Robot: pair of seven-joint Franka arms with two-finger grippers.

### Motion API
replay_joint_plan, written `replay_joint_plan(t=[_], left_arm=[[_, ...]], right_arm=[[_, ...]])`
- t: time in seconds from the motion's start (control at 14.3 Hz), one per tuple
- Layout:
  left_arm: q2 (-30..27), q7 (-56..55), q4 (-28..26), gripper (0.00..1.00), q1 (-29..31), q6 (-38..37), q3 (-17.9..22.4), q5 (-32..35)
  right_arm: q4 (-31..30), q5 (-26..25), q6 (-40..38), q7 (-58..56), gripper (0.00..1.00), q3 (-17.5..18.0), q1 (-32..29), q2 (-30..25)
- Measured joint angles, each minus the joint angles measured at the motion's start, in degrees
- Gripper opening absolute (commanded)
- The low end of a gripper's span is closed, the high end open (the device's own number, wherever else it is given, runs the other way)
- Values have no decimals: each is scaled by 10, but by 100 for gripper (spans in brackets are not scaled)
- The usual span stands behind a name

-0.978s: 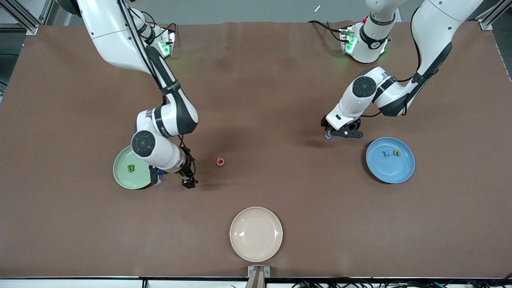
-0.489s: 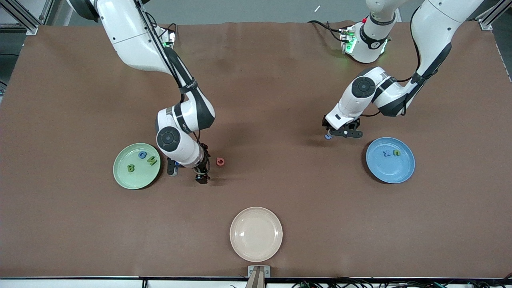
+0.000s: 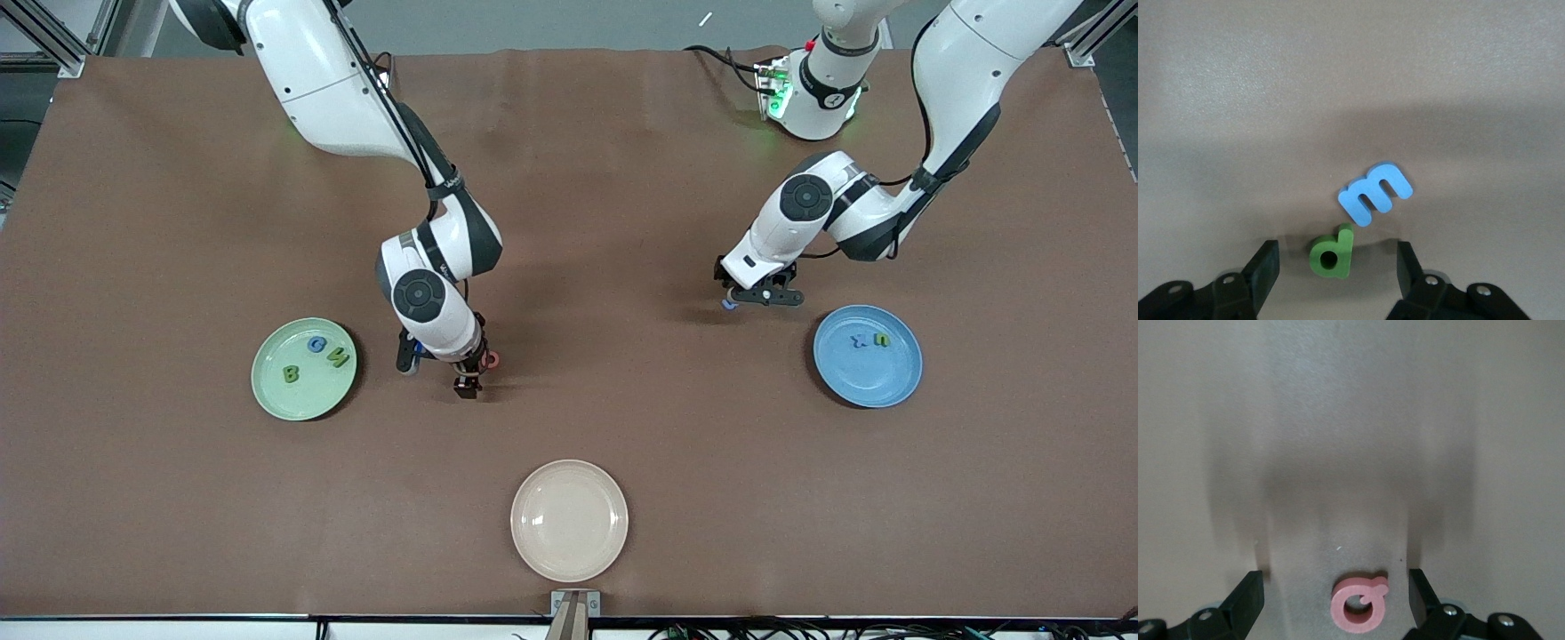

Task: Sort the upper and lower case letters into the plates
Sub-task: 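Grasp the d with the left gripper while the right gripper grasps a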

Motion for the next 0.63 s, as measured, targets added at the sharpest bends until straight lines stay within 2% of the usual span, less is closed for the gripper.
replay_joint_plan(t=[0.14, 0.28, 0.49, 0.63], left_arm=[[0, -1, 0, 71, 0, -2, 0, 0], [0, -1, 0, 65, 1, -4, 0, 0], [0, -1, 1, 50, 1, -4, 0, 0], [0, -1, 2, 47, 1, -5, 0, 0]], right_arm=[[0, -2, 1, 7, 92, 0, 1, 1], [0, -2, 1, 10, 86, 0, 2, 2], [0, -2, 1, 18, 78, 0, 8, 2], [0, -2, 1, 19, 74, 0, 12, 2]])
